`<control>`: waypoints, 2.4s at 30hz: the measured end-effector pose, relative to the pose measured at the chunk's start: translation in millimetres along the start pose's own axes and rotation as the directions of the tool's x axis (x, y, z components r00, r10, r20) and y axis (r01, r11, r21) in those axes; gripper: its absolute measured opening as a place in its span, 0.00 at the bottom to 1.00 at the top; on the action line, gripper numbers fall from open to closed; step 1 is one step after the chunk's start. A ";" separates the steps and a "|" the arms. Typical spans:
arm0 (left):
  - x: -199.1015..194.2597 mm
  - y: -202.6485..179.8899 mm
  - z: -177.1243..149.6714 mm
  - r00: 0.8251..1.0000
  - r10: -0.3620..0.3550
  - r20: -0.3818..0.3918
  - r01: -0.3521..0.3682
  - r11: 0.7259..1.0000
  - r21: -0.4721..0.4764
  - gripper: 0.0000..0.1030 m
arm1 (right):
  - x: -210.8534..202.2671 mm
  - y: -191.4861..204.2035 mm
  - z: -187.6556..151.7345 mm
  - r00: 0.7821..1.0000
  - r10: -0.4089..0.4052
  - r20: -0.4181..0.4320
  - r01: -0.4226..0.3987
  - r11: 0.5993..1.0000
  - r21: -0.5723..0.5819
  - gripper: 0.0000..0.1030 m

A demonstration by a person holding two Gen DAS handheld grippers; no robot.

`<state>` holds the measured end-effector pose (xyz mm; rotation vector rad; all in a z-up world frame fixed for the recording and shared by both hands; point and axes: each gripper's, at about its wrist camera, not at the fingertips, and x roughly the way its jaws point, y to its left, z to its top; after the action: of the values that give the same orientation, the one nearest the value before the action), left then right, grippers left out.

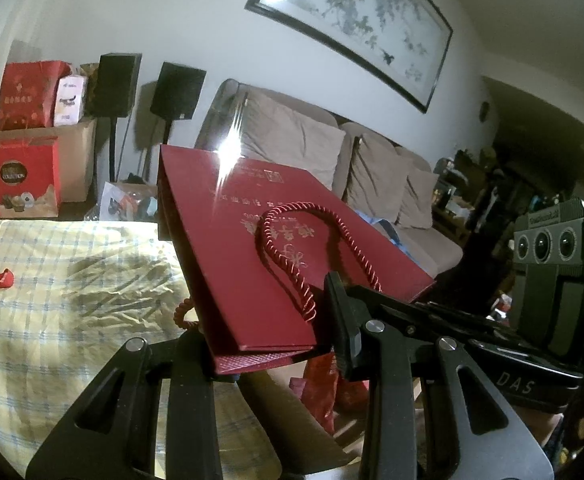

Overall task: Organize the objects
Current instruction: 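Carry the red rope-handled bag with the left tool toward the cardboard box, then lower the red bag into the cardboard box with the left tool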

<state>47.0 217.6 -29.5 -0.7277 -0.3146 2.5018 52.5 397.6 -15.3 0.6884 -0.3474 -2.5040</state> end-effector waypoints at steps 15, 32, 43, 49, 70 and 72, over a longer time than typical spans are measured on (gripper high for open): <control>10.4 -10.8 -3.9 0.999 -0.022 -0.023 0.022 1.000 -0.010 0.31 | -5.4 -9.2 0.5 1.000 -0.018 -0.016 0.018 1.000 0.008 0.19; 21.1 -21.5 -2.3 0.998 -0.044 -0.039 0.043 0.999 -0.021 0.31 | -15.8 -20.6 0.8 0.999 -0.031 -0.007 0.031 0.999 0.024 0.20; 28.3 -24.9 -0.5 0.997 -0.055 -0.049 0.054 0.998 -0.023 0.31 | -19.8 -25.7 1.4 0.999 -0.044 -0.004 0.044 0.998 0.037 0.20; 32.2 -29.7 -1.3 0.996 -0.064 -0.057 0.063 0.998 -0.020 0.31 | -22.4 -29.8 1.5 0.999 -0.052 -0.003 0.053 0.998 0.045 0.20; 45.8 -39.3 -0.3 0.993 -0.088 -0.084 0.087 0.996 -0.015 0.31 | -32.5 -41.0 1.8 0.997 -0.078 0.003 0.078 0.995 0.063 0.20; 47.4 -39.5 -0.5 0.992 -0.091 -0.087 0.090 0.996 -0.019 0.31 | -33.3 -41.2 1.6 0.997 -0.080 0.003 0.080 0.995 0.066 0.20</control>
<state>29.0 276.3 -36.6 -0.8087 -0.3284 2.3768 59.2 450.2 -15.7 0.7346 -0.4135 -2.5808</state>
